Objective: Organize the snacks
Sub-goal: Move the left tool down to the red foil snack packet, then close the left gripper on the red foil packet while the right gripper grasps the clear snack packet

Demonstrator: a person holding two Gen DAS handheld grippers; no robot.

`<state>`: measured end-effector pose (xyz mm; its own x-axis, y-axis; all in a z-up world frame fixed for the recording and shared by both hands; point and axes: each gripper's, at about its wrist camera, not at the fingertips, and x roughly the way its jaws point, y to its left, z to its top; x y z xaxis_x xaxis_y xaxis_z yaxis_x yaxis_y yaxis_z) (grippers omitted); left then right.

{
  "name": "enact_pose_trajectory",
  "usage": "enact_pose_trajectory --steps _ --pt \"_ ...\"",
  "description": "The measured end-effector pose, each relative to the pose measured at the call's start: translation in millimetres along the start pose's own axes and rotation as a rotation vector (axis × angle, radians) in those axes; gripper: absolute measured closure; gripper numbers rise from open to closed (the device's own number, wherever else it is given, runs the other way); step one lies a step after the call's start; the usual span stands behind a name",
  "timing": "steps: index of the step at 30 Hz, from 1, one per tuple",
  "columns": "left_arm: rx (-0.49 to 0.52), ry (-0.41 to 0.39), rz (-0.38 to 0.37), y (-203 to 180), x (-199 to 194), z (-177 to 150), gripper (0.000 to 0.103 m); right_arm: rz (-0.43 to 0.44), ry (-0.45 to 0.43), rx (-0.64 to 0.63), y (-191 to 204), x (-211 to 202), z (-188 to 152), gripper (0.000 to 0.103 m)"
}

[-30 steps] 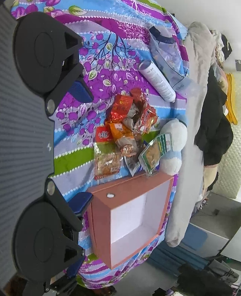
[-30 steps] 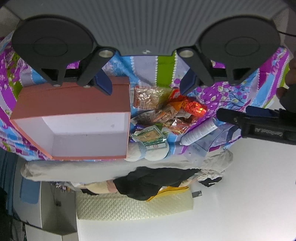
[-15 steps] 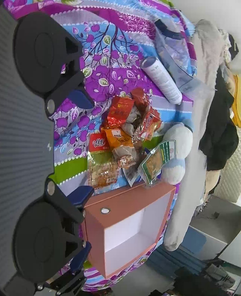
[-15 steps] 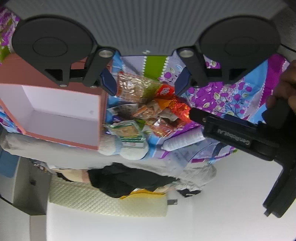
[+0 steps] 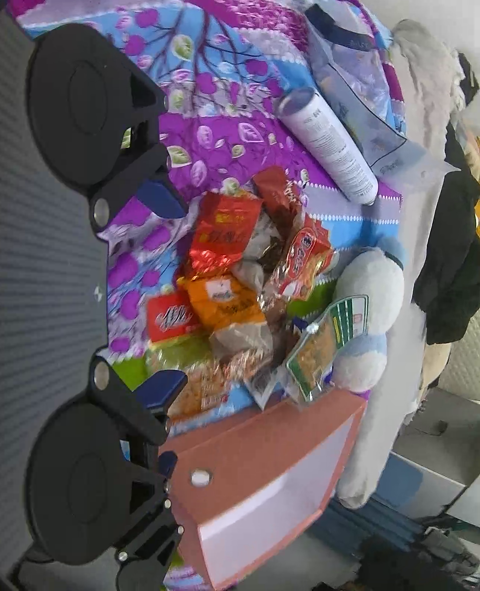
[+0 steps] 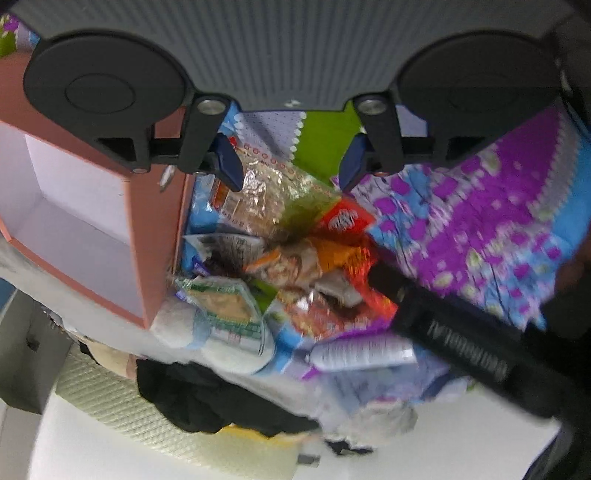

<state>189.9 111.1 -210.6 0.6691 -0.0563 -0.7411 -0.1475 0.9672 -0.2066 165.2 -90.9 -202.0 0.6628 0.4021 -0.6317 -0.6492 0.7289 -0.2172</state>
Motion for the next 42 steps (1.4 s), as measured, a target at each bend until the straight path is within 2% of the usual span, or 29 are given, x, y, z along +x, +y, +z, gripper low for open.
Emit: enact_pose_trajectory --steps 4,10,12,14,18,19,22,24,25,27,35,42 --pt "-0.017 0.011 0.038 12 25 3 0.013 -0.040 0.019 -0.107 12 21 -8 0.044" --pt "-0.197 0.018 0.014 46 42 2 0.021 -0.080 0.024 -0.239 23 42 -13 0.044" --pt "-0.239 0.007 0.002 53 46 2 0.030 -0.081 0.030 -0.260 24 48 -13 0.044" --pt "-0.253 0.000 -0.003 56 48 2 0.034 -0.078 0.029 -0.280 24 53 -13 0.052" --pt "-0.297 -0.017 -0.020 64 55 3 0.044 -0.088 0.019 -0.324 27 60 -11 0.057" --pt "-0.307 -0.024 -0.026 66 57 4 0.046 -0.090 0.017 -0.333 29 61 -11 0.062" --pt "-0.332 -0.034 -0.034 70 59 5 0.060 -0.076 0.016 -0.354 34 62 -10 0.074" --pt "-0.344 -0.039 -0.045 73 57 5 0.078 -0.076 0.013 -0.371 37 62 -11 0.078" --pt "-0.350 -0.043 -0.050 74 55 5 0.081 -0.075 0.013 -0.375 38 61 -11 0.086" --pt "-0.356 -0.048 -0.073 74 51 4 0.088 -0.077 0.010 -0.371 40 58 -11 0.089" --pt "-0.364 -0.058 -0.100 70 21 -10 0.097 -0.069 0.001 -0.373 43 33 -13 0.096" --pt "-0.414 -0.041 -0.081 70 -12 -34 0.098 -0.048 0.001 -0.364 49 4 -23 0.096"
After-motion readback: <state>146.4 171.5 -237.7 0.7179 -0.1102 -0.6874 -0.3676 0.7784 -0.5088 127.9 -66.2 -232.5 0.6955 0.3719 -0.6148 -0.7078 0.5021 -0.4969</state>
